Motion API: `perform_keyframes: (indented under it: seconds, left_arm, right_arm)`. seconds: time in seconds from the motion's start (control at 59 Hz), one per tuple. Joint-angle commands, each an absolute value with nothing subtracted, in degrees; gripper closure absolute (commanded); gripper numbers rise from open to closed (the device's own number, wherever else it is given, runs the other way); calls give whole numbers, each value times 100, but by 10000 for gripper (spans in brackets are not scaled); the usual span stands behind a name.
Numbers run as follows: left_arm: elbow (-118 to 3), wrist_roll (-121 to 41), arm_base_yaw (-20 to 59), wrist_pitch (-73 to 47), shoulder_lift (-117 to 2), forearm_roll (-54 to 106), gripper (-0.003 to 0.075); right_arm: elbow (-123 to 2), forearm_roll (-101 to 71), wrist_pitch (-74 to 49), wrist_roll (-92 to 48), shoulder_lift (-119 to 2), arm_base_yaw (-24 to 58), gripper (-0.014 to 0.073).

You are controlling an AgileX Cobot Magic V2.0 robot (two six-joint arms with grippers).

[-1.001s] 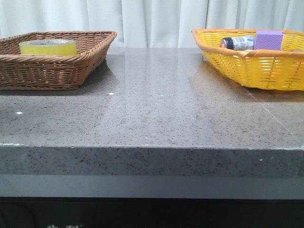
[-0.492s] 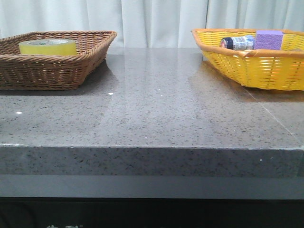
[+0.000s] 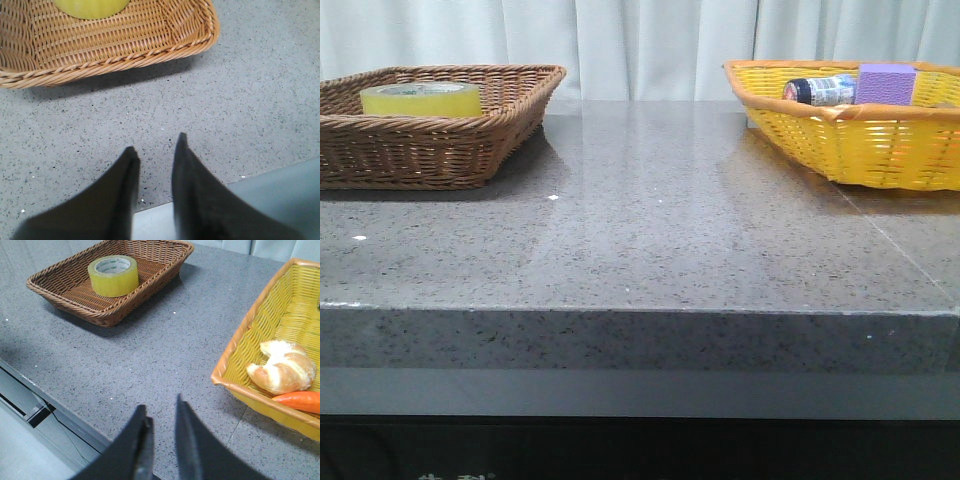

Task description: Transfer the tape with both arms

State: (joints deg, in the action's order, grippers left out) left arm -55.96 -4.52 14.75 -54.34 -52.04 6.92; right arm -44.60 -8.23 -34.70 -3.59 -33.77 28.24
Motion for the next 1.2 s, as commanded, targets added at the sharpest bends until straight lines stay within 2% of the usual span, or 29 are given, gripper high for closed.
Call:
perform_keyframes:
  seconds: [0.0,0.068,0.594,0.78,0.95,1.187]
  left_arm:
    - [-5746,-412,1508,-5066,-5138,795,689]
    - [-5746,-412,1508,-5066,-5138,795,740]
    - [-5723,-383,1508,-5082,-5138,821,740]
    - [-5553,-434,1508,-4943,-4805,690,740]
    - [-4744,-453,1287,-3962,-4076,514,740]
    - [-2755,-453,885,-1903,-2678,537,740]
  right_arm:
    - [-4606,-883,-3005,-351,-3369,2813,622]
    - [-4606,-883,-3005,-351,-3369,2813,661]
    - [-4606,-883,-3005,-351,-3369,2813,662]
    - [-4606,-883,-3005,-351,-3369,2813,662]
    - [-4606,-883,-3005,-351,-3369,2813,662]
    - [-4606,-883,-3005,-351,-3369,2813,662]
